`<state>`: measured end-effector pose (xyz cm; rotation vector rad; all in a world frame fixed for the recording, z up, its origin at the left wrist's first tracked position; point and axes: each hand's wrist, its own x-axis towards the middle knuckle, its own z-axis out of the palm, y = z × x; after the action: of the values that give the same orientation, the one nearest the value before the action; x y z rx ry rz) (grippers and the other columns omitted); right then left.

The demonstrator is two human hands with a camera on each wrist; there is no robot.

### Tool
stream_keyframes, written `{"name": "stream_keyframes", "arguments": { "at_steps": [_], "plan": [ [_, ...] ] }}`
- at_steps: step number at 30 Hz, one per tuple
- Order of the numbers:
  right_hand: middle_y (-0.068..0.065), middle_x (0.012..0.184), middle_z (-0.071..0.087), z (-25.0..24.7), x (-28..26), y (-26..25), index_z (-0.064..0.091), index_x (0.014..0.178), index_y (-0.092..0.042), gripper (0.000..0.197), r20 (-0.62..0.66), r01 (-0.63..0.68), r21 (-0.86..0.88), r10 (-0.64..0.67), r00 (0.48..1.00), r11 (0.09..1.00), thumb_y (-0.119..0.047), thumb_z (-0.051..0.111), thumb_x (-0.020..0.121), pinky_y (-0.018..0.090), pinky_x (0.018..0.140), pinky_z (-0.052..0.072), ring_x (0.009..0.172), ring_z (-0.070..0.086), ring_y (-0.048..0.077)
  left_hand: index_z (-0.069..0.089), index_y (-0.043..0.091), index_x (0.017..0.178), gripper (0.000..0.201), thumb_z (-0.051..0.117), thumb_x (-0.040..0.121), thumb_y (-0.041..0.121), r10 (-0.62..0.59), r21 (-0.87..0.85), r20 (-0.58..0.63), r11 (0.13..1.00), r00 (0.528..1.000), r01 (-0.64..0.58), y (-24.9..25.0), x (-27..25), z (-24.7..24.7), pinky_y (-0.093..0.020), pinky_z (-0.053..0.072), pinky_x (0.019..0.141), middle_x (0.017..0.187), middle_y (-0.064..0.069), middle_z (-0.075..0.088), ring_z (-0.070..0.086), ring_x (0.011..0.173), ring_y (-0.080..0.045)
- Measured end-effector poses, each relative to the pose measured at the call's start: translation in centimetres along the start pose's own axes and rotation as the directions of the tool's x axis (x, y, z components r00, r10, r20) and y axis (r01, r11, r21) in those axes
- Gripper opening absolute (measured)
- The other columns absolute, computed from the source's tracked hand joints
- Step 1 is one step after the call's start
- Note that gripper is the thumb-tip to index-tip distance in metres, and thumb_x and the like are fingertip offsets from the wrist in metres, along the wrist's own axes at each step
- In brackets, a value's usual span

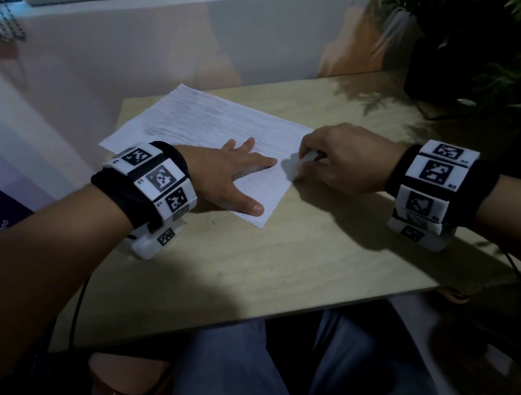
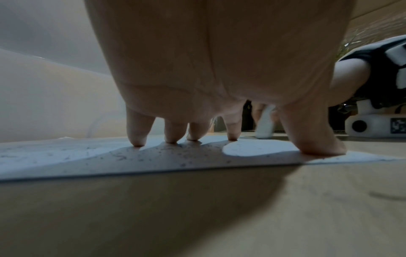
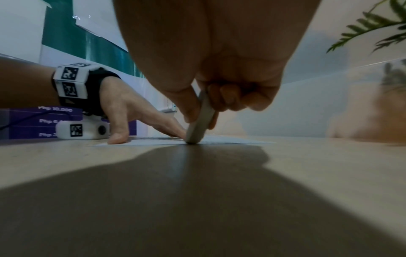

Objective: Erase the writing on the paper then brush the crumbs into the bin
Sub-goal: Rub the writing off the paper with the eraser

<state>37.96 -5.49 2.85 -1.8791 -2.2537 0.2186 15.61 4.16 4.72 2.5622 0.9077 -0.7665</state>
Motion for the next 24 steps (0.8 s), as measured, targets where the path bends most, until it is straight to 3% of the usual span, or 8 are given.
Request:
{"name": "stream_keyframes", "arguments": {
  "at_steps": [3, 8, 13, 15, 19, 21, 24],
  "plan": [
    [-0.004, 0.088, 0.067, -0.1, -0.6, -0.7, 0.067, 0.098, -0.022, 0.021, 0.095, 0.084, 0.082, -0.092, 0.991, 0.993, -0.042, 0.061, 0.096, 0.033, 0.07, 0.044, 0.078, 0.057, 0.017, -0.006, 0.05, 0.158, 0.099, 0.059, 0.086, 0.071, 0.001, 0.005, 0.002, 1.0, 1.0, -0.001, 0.0, 0.1, 0.0, -0.051, 0.001, 0.126, 0.167, 0.007, -0.027, -0.02, 0.155, -0.024],
    [0.003, 0.091, 0.065, -0.1, 0.2, 0.4, 0.061, 0.091, -0.025, 0.026, -0.004, -0.064, -0.039, 0.064, 0.998, 0.997, -0.05, 0.059, 0.093, 0.037, 0.071, 0.044, 0.085, 0.058, 0.029, -0.006, 0.05, 0.158, 0.1, 0.059, 0.085, 0.072, 0.002, -0.002, 0.001, 1.0, 1.0, -0.002, 0.0, 0.1, 0.0, -0.051, 0.001, 0.126, 0.167, 0.005, -0.027, -0.019, 0.155, -0.024],
    [-0.007, 0.087, 0.067, 0.2, -1.4, -2.6, 0.064, 0.094, -0.025, 0.041, 0.087, 0.17, 0.007, -0.17, 0.982, 0.985, -0.063, 0.048, 0.092, 0.033, 0.068, 0.045, 0.074, 0.054, 0.016, -0.006, 0.052, 0.158, 0.099, 0.06, 0.085, 0.071, 0.0, -0.007, 0.003, 1.0, 1.0, 0.0, 0.1, -0.1, -0.1, -0.052, 0.001, 0.127, 0.167, 0.007, -0.027, -0.02, 0.155, -0.022],
    [-0.01, 0.085, 0.066, 0.2, -1.3, -2.6, 0.064, 0.094, -0.027, 0.047, 0.11, 0.169, 0.024, -0.171, 0.979, 0.985, -0.07, 0.046, 0.089, 0.032, 0.066, 0.043, 0.072, 0.054, 0.014, -0.005, 0.052, 0.158, 0.1, 0.06, 0.085, 0.071, -0.001, -0.008, 0.001, 1.0, 1.0, 0.001, 0.1, -0.2, -0.1, -0.053, 0.001, 0.126, 0.167, 0.007, -0.027, -0.02, 0.155, -0.022],
    [0.003, 0.088, 0.069, -0.2, -0.5, -0.7, 0.062, 0.091, -0.023, 0.039, -0.034, 0.043, -0.155, -0.049, 0.998, 0.987, -0.06, 0.05, 0.093, 0.037, 0.065, 0.042, 0.08, 0.059, 0.031, -0.005, 0.05, 0.159, 0.101, 0.06, 0.085, 0.072, 0.002, -0.008, 0.005, 1.0, 1.0, -0.002, 0.0, -0.1, -0.1, -0.052, 0.001, 0.126, 0.167, 0.007, -0.027, -0.019, 0.155, -0.023],
    [0.002, 0.089, 0.069, 0.2, -0.9, -1.3, 0.062, 0.092, -0.022, 0.038, -0.001, 0.128, -0.126, -0.129, 0.992, 0.984, -0.058, 0.051, 0.094, 0.039, 0.068, 0.047, 0.079, 0.06, 0.029, -0.004, 0.051, 0.158, 0.1, 0.06, 0.084, 0.071, 0.003, -0.014, 0.004, 1.0, 1.0, -0.003, -0.1, -0.2, 0.0, -0.052, 0.001, 0.126, 0.167, 0.008, -0.027, -0.019, 0.155, -0.022],
    [-0.007, 0.088, 0.068, 0.6, -1.7, -2.7, 0.065, 0.095, -0.024, 0.049, 0.105, 0.219, 0.017, -0.22, 0.97, 0.976, -0.07, 0.047, 0.09, 0.036, 0.069, 0.048, 0.077, 0.059, 0.019, -0.005, 0.052, 0.158, 0.101, 0.06, 0.083, 0.073, 0.003, -0.01, 0.006, 1.0, 1.0, -0.003, -0.1, -0.1, -0.1, -0.054, 0.001, 0.126, 0.167, 0.008, -0.027, -0.02, 0.155, -0.022]
  ]
}}
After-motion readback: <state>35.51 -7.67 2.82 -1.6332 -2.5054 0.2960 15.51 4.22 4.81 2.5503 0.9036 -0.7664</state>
